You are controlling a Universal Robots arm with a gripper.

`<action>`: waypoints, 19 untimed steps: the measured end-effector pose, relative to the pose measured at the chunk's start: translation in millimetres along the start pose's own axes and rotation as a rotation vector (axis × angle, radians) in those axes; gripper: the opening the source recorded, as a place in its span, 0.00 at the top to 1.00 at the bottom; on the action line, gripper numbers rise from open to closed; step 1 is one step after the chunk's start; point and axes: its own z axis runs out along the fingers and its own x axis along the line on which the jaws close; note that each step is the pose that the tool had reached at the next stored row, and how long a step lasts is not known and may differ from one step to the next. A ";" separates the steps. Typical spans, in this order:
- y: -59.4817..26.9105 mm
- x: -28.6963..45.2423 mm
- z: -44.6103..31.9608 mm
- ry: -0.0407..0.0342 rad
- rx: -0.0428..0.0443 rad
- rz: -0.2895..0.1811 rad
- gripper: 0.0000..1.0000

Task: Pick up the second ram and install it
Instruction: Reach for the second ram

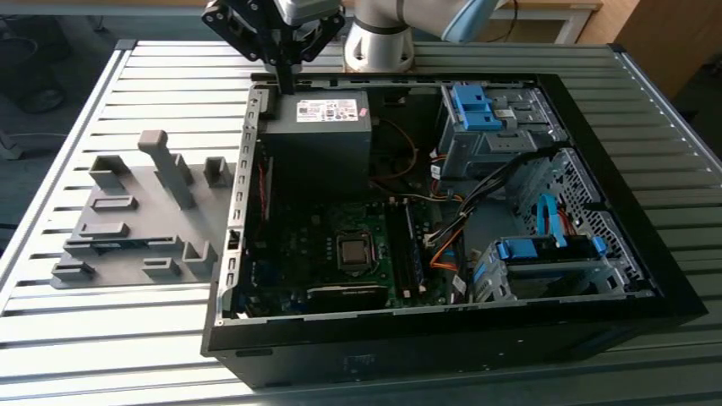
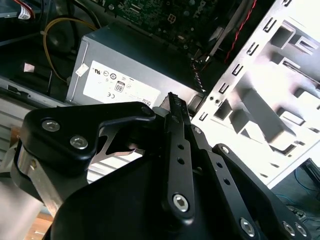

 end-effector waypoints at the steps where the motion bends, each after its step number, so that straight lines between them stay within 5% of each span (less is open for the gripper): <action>1: 0.0 0.3 0.0 0.0000 0.0000 0.000 0.89; 19: -0.5 6.6 -0.1 0.0000 0.0000 0.000 0.89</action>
